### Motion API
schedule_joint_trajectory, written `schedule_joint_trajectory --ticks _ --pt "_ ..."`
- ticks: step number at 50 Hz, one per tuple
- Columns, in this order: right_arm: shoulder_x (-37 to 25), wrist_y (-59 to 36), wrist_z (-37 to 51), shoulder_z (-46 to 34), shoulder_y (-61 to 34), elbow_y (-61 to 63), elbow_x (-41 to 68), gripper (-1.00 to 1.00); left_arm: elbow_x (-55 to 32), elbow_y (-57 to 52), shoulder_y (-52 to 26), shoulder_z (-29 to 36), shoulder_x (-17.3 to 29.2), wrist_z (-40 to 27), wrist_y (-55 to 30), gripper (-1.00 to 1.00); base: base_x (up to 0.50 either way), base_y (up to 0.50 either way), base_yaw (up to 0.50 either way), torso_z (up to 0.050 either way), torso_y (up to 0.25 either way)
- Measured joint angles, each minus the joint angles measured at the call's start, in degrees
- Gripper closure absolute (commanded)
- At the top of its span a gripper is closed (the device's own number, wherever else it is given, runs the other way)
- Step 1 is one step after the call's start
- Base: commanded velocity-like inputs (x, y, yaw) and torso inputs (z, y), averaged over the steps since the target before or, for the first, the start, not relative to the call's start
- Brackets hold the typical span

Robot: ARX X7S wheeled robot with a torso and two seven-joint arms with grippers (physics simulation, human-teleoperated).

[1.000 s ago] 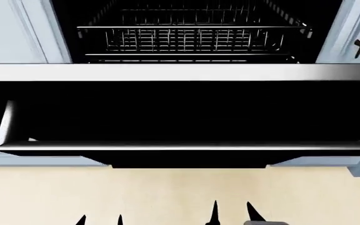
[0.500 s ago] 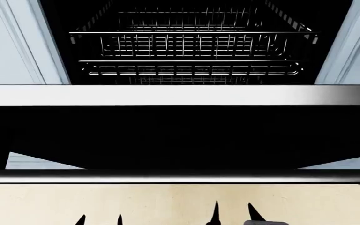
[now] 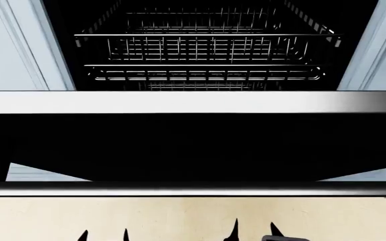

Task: Close the dishwasher door

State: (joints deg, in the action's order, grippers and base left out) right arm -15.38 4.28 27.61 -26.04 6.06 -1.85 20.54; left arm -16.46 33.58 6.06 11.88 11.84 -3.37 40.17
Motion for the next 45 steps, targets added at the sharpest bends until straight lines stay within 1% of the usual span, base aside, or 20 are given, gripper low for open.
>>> schedule_joint_trajectory --ticks 20,30,33,38,45 --pt "-1.4 -0.1 1.9 -1.7 -1.3 -0.6 -5.0 -1.0 -0.2 3.6 -1.0 -0.7 -1.0 0.7 6.6 -1.0 0.0 0.0 0.0 0.0 0.0" --pt "-4.8 -7.8 2.8 -1.8 -3.9 7.2 -6.8 -1.0 -0.5 5.7 -1.7 -0.7 -1.4 2.0 10.2 -1.0 0.0 0.0 0.0 0.0 0.0" --pt "-5.6 -10.1 2.8 -1.7 -5.3 9.1 -6.9 -1.0 0.0 1.6 -1.4 -0.3 -0.8 0.0 6.4 -1.0 0.0 0.0 0.0 0.0 0.0" --pt "-6.8 -13.7 2.8 -1.5 -7.4 12.0 -7.0 -1.0 0.6 -11.9 -2.1 0.6 0.3 -4.0 -4.9 -1.0 0.0 0.0 0.0 0.0 0.0" --pt "-8.2 -18.6 2.7 -1.2 -10.3 15.5 -6.8 -1.0 1.5 -25.7 -2.8 1.5 1.5 -7.9 -15.7 -1.0 0.0 0.0 0.0 0.0 0.0"
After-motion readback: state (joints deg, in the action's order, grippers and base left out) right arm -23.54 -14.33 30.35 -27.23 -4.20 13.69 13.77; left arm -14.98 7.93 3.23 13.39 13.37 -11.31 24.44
